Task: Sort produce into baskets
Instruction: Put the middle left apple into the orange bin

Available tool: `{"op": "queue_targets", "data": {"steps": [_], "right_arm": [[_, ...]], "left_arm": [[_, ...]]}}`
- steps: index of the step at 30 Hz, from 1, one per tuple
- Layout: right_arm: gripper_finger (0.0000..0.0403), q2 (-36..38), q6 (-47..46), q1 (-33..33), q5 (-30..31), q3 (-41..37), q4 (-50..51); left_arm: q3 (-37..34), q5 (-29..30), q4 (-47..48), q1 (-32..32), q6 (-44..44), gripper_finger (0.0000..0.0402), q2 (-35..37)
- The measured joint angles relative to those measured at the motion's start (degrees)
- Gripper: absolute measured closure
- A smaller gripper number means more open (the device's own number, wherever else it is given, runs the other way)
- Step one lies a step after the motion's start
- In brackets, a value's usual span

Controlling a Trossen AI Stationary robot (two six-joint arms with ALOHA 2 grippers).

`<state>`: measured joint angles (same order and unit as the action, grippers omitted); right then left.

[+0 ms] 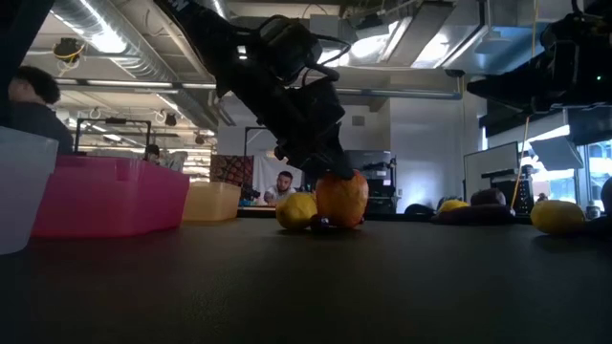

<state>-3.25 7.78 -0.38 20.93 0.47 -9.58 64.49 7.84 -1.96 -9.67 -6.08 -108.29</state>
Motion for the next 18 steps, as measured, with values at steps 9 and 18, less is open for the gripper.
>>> {"op": "queue_targets", "data": {"steps": [9, 18], "right_arm": [[0.0402, 0.0, 0.0, 0.0, 0.0, 0.0, 0.0], [0.0402, 0.0, 0.0, 0.0, 0.0, 0.0, 0.3]], "left_arm": [[0.0, -0.3, 0.4, -0.2, -2.2, 0.0039, -0.1], [0.0, -0.3, 0.2, -0.1, -0.1, 0.0004, -0.1]]}}
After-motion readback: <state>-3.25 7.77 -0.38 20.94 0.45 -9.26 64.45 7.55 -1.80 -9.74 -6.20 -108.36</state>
